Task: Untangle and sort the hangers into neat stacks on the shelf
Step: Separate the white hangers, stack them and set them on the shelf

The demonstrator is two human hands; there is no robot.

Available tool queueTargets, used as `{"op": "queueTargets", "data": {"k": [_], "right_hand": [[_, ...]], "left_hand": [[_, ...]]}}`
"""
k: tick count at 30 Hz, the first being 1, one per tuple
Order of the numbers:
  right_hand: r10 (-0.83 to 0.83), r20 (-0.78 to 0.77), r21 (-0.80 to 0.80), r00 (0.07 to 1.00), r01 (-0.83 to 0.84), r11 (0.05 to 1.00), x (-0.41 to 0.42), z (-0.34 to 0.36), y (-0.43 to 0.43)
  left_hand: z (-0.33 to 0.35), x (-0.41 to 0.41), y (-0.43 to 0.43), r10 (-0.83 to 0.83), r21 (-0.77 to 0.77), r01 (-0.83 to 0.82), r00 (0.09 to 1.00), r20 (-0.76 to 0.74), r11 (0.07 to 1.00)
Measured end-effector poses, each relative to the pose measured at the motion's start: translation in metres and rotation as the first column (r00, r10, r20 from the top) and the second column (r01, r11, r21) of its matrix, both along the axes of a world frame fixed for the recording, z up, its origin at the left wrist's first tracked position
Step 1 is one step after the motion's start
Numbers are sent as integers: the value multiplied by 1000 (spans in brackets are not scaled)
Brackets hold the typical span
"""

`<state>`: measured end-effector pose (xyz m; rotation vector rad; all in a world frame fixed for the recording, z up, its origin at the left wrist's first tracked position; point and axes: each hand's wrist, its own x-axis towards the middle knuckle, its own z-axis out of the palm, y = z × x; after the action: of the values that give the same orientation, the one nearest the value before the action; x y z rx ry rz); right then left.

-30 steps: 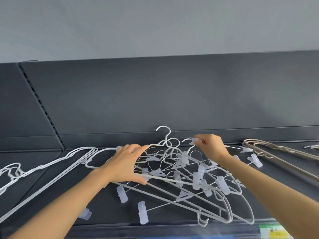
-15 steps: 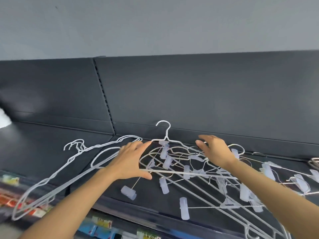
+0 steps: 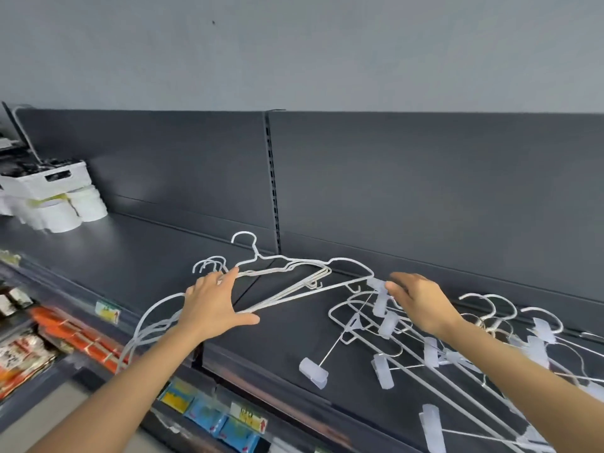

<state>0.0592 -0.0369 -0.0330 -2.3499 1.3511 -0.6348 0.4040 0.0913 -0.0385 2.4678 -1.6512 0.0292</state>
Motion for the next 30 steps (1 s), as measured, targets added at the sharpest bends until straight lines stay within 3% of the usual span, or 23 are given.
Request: {"op": "queueTargets", "data": {"k": [9, 21, 25, 30], "right_hand": [[-28, -38, 78, 999, 31, 996, 35, -13, -8], [-57, -59, 74, 997, 61, 995, 37, -16, 3], [-59, -51, 63, 997, 62, 996, 19, -19, 10], [-52, -96, -20, 994, 50, 999, -13, -15, 21]], "left_hand": [[-11, 48, 6, 211, 70, -206, 975, -69, 976], [-26, 46, -1, 212, 268, -181, 973, -93, 946], [-19, 28, -9, 119, 203, -105, 991, -58, 974], [-8, -30, -31, -135, 56, 143, 982, -132, 988]]}}
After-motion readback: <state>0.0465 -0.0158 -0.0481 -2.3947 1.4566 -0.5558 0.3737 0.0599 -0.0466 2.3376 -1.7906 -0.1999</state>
